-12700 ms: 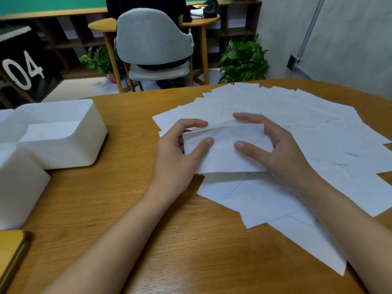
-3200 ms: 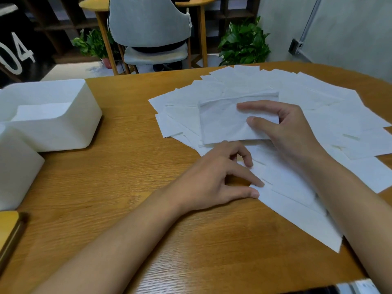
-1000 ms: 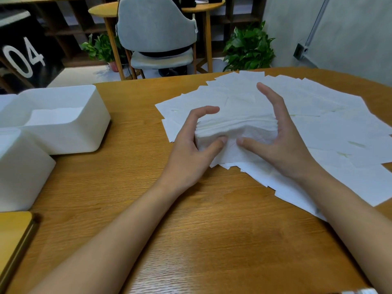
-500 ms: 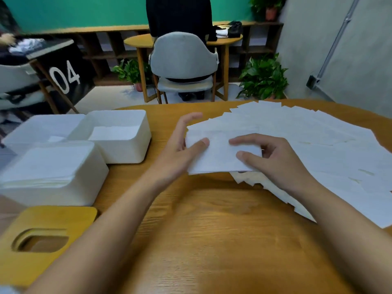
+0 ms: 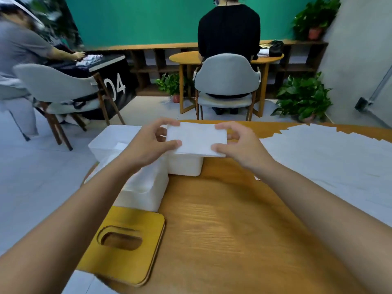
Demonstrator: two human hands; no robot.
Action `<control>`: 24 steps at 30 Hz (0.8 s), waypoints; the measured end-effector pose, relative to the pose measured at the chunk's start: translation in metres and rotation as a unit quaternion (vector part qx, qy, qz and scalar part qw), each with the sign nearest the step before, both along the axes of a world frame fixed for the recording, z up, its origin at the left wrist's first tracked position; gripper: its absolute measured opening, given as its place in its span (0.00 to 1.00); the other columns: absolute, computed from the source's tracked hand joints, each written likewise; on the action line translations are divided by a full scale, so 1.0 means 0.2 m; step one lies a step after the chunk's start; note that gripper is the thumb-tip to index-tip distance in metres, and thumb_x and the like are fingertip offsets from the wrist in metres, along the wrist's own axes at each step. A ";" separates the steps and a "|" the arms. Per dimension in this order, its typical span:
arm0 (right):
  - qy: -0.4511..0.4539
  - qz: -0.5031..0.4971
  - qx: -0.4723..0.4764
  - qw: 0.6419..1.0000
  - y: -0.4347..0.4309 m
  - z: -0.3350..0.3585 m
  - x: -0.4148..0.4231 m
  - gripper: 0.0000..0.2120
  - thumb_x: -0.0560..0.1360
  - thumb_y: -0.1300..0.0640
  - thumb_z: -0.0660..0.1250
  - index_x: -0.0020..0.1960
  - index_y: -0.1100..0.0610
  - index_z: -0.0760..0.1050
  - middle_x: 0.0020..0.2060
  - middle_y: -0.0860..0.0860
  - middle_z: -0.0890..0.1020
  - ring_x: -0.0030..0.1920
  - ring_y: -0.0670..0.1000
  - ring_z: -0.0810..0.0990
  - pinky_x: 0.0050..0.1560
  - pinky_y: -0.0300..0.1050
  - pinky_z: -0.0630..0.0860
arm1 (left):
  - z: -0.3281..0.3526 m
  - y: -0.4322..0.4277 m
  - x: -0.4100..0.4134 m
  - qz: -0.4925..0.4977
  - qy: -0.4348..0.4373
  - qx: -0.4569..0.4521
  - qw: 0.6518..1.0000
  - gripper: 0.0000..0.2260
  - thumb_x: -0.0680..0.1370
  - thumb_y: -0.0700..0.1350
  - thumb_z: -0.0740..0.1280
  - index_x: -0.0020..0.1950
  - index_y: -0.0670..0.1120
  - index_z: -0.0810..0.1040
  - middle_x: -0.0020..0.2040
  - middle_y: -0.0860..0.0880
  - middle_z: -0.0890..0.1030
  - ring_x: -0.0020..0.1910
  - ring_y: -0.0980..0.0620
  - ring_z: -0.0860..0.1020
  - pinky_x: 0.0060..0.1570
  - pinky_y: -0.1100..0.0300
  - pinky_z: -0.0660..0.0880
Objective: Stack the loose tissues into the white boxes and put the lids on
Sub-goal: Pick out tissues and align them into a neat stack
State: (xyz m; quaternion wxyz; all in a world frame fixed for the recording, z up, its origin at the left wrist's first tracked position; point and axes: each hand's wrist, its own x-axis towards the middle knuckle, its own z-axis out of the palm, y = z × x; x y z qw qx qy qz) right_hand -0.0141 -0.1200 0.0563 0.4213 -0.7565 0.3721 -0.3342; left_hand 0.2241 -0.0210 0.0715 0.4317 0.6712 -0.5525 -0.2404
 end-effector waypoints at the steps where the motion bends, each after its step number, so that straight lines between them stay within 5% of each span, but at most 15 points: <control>1: 0.007 0.000 0.007 1.000 -0.02 0.01 0.06 0.24 0.73 0.55 0.79 0.67 0.46 0.77 0.55 0.41 0.80 0.55 0.43 0.80 0.55 0.48 0.83 | 0.00 -0.02 0.06 0.017 -0.002 0.001 1.000 0.18 0.76 0.46 0.78 0.63 0.60 0.80 0.53 0.45 0.84 0.51 0.43 0.83 0.55 0.47 0.80; 4: 0.037 -0.016 0.012 0.999 -0.08 0.01 0.22 0.22 0.72 0.55 0.80 0.62 0.47 0.75 0.47 0.49 0.84 0.48 0.52 0.85 0.50 0.56 0.84 | 0.01 -0.06 0.20 0.060 -0.031 0.024 0.997 0.19 0.74 0.47 0.81 0.61 0.60 0.81 0.56 0.50 0.82 0.48 0.49 0.84 0.47 0.55 0.79; 9: 0.132 -0.026 -0.057 0.989 -0.15 0.02 0.35 0.20 0.74 0.54 0.79 0.62 0.51 0.74 0.41 0.47 0.84 0.44 0.47 0.81 0.42 0.44 0.78 | -0.01 -0.13 0.34 0.083 -0.140 0.062 0.985 0.14 0.75 0.49 0.80 0.59 0.57 0.83 0.52 0.52 0.81 0.44 0.56 0.81 0.36 0.64 0.72; 15: 0.214 -0.050 -0.118 0.968 -0.16 -0.01 0.41 0.20 0.74 0.51 0.78 0.63 0.51 0.78 0.42 0.45 0.82 0.45 0.47 0.81 0.43 0.48 0.81 | -0.04 -0.18 0.35 0.064 -0.222 0.065 0.971 0.13 0.76 0.48 0.77 0.60 0.54 0.84 0.50 0.50 0.81 0.42 0.54 0.77 0.40 0.63 0.71; 19: 0.270 -0.073 -0.217 0.935 -0.14 -0.02 0.41 0.26 0.74 0.45 0.77 0.69 0.49 0.76 0.56 0.46 0.77 0.51 0.46 0.73 0.43 0.44 0.72 | -0.06 -0.19 0.35 0.061 -0.288 0.074 0.953 0.14 0.76 0.52 0.78 0.61 0.54 0.85 0.58 0.49 0.76 0.54 0.50 0.75 0.52 0.59 0.69; 24: 0.239 -0.073 -0.220 0.943 -0.12 -0.01 0.34 0.22 0.75 0.45 0.76 0.66 0.49 0.78 0.53 0.45 0.74 0.52 0.46 0.73 0.39 0.41 0.68 | -0.03 -0.15 0.27 0.066 -0.285 0.030 0.956 0.13 0.78 0.48 0.77 0.62 0.51 0.85 0.60 0.49 0.75 0.55 0.51 0.75 0.55 0.59 0.71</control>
